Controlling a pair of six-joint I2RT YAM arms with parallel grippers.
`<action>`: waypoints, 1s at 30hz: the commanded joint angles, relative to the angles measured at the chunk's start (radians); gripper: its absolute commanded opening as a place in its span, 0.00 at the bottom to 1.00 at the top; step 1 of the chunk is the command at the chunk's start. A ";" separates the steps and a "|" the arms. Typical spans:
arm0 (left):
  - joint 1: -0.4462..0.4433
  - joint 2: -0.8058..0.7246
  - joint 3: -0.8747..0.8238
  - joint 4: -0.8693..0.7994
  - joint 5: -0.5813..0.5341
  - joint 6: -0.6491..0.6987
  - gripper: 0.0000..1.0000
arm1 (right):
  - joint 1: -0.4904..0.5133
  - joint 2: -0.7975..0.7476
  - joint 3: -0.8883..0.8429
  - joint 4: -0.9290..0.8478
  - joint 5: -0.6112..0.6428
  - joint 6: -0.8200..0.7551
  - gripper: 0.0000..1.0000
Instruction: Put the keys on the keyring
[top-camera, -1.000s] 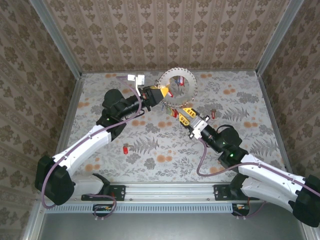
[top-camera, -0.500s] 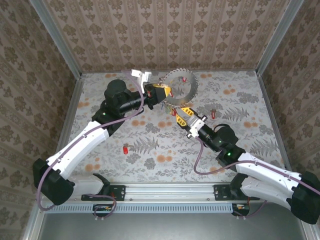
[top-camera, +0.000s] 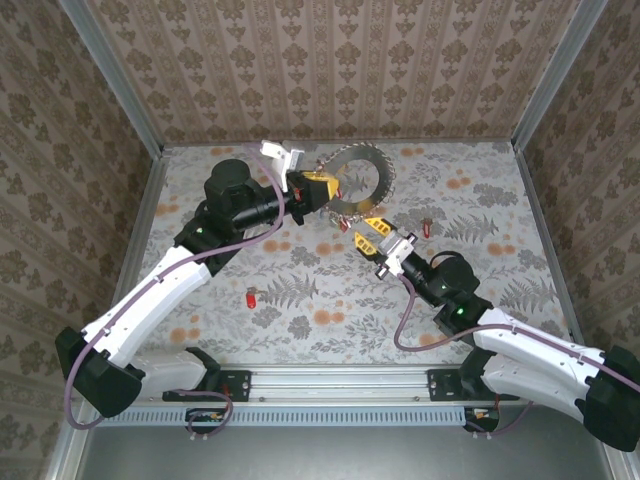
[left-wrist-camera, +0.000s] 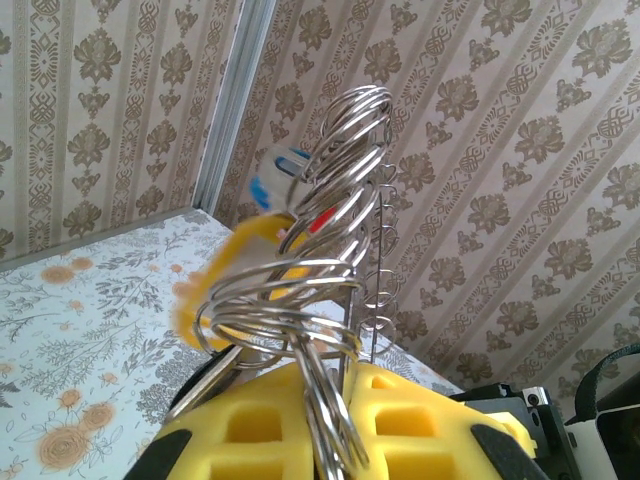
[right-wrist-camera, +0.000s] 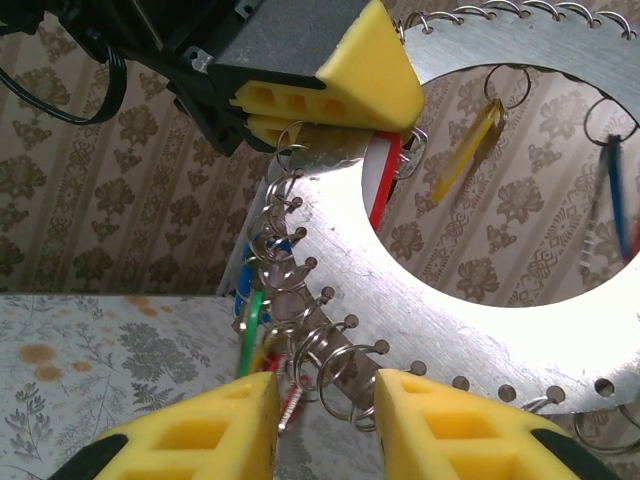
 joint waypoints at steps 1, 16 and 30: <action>-0.009 -0.012 0.008 0.088 -0.004 0.006 0.00 | 0.008 0.016 0.027 0.051 -0.040 0.031 0.32; -0.014 -0.015 0.000 0.102 -0.011 -0.006 0.00 | 0.021 0.087 0.062 0.095 -0.009 0.029 0.31; -0.016 -0.015 0.000 0.101 -0.014 -0.004 0.00 | 0.024 0.062 0.036 0.082 0.012 0.018 0.31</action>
